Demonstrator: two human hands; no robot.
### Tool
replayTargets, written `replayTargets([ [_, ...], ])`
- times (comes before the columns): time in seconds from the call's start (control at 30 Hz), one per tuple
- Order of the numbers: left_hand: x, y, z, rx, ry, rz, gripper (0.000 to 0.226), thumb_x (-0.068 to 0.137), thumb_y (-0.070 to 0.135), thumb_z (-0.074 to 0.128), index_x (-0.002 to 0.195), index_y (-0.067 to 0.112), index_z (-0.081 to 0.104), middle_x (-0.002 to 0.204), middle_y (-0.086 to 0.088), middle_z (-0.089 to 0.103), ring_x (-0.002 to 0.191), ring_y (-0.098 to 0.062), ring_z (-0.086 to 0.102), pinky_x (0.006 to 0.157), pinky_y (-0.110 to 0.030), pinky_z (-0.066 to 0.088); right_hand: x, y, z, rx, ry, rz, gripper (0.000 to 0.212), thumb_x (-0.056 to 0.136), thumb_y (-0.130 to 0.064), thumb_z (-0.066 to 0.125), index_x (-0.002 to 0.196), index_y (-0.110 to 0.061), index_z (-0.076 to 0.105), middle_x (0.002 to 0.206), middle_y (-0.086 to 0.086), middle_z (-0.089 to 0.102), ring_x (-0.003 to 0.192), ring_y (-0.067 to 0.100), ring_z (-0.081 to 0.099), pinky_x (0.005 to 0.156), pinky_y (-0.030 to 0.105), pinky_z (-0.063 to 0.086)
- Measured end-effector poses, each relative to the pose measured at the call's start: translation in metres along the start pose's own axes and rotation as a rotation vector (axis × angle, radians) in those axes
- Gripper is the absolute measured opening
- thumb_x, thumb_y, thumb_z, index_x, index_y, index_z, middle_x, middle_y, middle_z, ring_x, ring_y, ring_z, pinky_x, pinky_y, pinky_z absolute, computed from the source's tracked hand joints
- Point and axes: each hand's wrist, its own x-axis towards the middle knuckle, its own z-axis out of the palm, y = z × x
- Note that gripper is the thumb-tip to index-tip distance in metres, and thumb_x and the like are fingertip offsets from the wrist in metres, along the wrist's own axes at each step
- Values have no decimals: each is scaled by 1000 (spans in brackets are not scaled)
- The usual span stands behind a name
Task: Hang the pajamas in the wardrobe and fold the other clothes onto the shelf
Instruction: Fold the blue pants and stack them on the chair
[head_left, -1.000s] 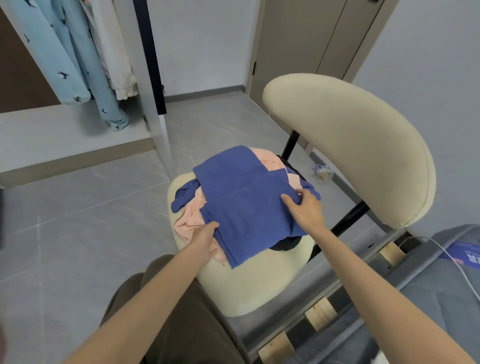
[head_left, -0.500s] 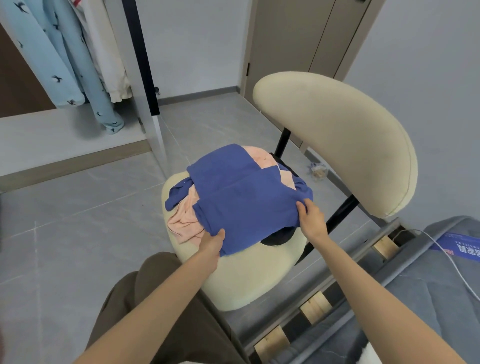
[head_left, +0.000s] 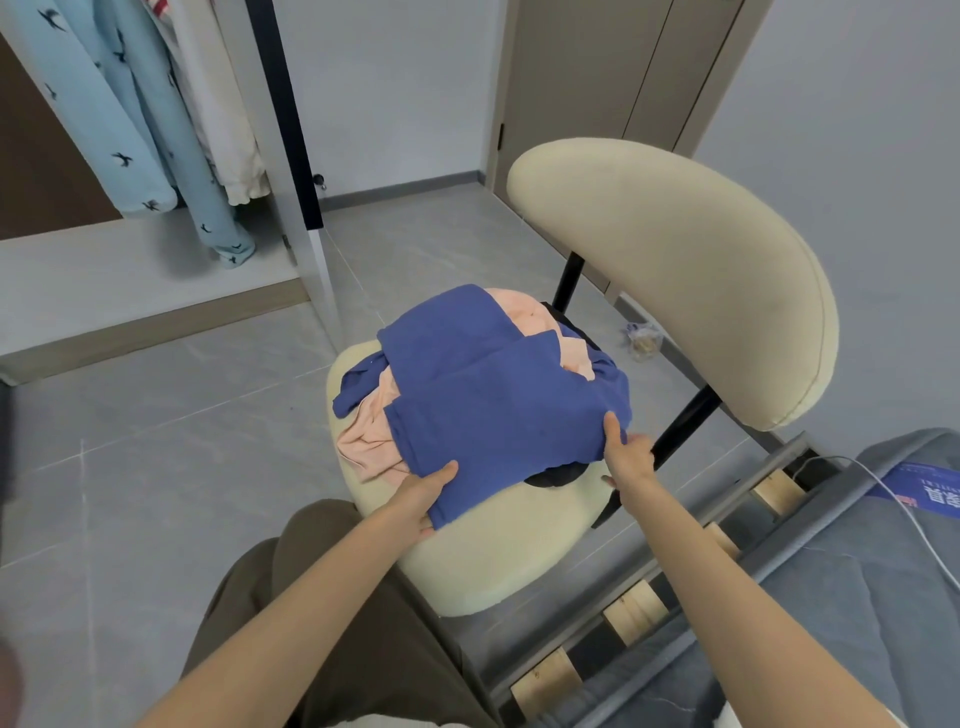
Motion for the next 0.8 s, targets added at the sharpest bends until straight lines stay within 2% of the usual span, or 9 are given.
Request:
replayTargets([
  [0.07, 6, -2, 3, -21, -34, 76, 46, 92, 26, 60, 133, 12, 44, 129, -2, 56, 101, -20, 60, 82, -33, 51, -11, -1, 3, 274, -163, 181, 64, 92, -57, 47, 136, -12, 36, 132, 8, 48, 113, 30, 53, 93, 41, 48],
  [0.1, 6, -2, 5, -17, -41, 103, 50, 92, 25, 60, 136, 12, 43, 133, -2, 55, 109, -22, 58, 91, -35, 49, -16, -3, 3, 311, -240, 208, 59, 91, -58, 47, 133, -18, 38, 126, 7, 51, 103, 28, 56, 87, 38, 50],
  [0.2, 7, 0, 9, 24, -41, 145, 53, 91, 27, 61, 139, 13, 41, 136, -4, 53, 120, -25, 54, 104, -41, 43, -24, -4, 12, 324, -263, 143, 48, 87, -54, 58, 121, -23, 43, 121, 4, 55, 96, 23, 57, 80, 34, 50],
  [0.33, 7, 3, 10, 9, 24, 123, 51, 87, 27, 67, 132, 14, 46, 125, 0, 58, 109, -24, 58, 89, -35, 49, -23, -1, 25, 281, 5, -55, 67, 81, -37, 73, 133, -12, 39, 131, 5, 51, 112, 27, 54, 90, 41, 51],
  [0.43, 3, 5, 9, -30, 28, 50, 37, 85, 29, 69, 116, 25, 48, 108, 7, 58, 95, -19, 55, 84, -34, 45, -24, -6, 30, 329, -148, 44, 57, 82, -34, 73, 127, -12, 46, 120, 2, 55, 100, 23, 52, 79, 33, 49],
  [0.5, 1, 7, 9, -71, 26, -6, 28, 85, 28, 69, 103, 27, 49, 97, 9, 56, 87, -16, 54, 81, -35, 45, -26, -11, 31, 394, -214, 136, 49, 82, -32, 73, 119, -12, 47, 119, 3, 54, 99, 23, 51, 80, 34, 46],
  [0.63, -3, 11, 9, -144, -4, -18, 22, 85, 21, 70, 96, 25, 52, 92, 7, 59, 87, -18, 58, 74, -34, 51, -26, -14, 32, 462, -233, 76, 54, 86, -24, 70, 132, -15, 44, 127, 0, 53, 113, 26, 52, 82, 34, 46],
  [0.73, -10, 13, 9, -144, -61, 16, 18, 85, 20, 69, 94, 27, 55, 91, 7, 65, 79, -14, 63, 54, -27, 52, -30, -14, 26, 520, -241, -5, 40, 92, -20, 63, 128, -19, 46, 123, -1, 55, 102, 21, 56, 77, 31, 52],
  [0.8, -16, 13, 9, -110, -94, 34, 16, 85, 21, 69, 94, 26, 57, 88, 8, 68, 74, -12, 66, 50, -24, 52, -34, -14, 20, 512, -239, -69, 33, 95, -19, 57, 126, -21, 48, 118, -1, 58, 96, 20, 59, 67, 28, 53],
])
